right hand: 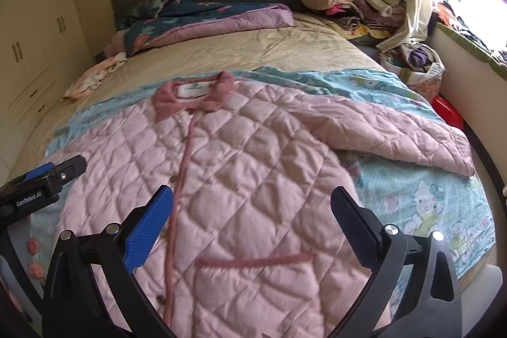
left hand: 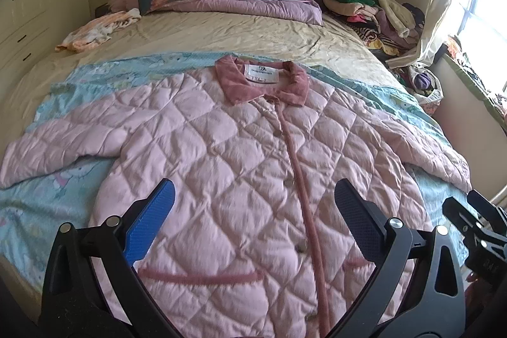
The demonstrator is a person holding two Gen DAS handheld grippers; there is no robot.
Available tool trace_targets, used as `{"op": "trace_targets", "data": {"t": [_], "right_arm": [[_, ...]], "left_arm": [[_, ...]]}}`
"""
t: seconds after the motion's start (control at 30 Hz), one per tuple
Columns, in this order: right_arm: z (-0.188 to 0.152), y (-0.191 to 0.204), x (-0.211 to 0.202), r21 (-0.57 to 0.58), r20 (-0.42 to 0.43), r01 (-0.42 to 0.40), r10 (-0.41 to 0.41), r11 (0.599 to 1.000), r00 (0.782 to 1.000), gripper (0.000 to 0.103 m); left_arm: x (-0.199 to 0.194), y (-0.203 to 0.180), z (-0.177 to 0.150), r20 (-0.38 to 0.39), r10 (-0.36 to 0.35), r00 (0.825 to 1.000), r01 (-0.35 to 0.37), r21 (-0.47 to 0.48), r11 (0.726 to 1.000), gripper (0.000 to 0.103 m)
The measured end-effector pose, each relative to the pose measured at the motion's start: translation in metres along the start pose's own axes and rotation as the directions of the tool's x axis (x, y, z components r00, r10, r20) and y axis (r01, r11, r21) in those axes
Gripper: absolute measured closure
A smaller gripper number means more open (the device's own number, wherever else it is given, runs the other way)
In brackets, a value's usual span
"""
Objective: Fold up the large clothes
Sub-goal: 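Move the right tool toward the jacket sleeve beside the front opening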
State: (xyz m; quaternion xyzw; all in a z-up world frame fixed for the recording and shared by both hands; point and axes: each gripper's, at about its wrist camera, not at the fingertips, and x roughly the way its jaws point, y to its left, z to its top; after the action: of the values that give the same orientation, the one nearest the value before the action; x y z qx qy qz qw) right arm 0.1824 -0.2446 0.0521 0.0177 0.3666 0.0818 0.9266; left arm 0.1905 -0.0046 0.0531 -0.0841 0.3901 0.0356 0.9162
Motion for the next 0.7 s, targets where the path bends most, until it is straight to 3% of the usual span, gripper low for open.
{"op": "trace_targets", "data": {"t": [0.43,0.7], "right_arm": [[0.031,-0.076,0.047,0.159,-0.039,0.086,-0.081,0.984,0.996,0.004],[0.031,-0.139,0.081,0.275,-0.087,0.179,-0.161,0.945,0.983,0.004]], "left_arm": [[0.061,-0.03,0.03,-0.062,-0.002,0.998,0.005,0.057,0.998,0.008],[0.098,-0.04,0.037,-0.105,-0.025,0.994,0.03,0.044,0.999,0.008]]}}
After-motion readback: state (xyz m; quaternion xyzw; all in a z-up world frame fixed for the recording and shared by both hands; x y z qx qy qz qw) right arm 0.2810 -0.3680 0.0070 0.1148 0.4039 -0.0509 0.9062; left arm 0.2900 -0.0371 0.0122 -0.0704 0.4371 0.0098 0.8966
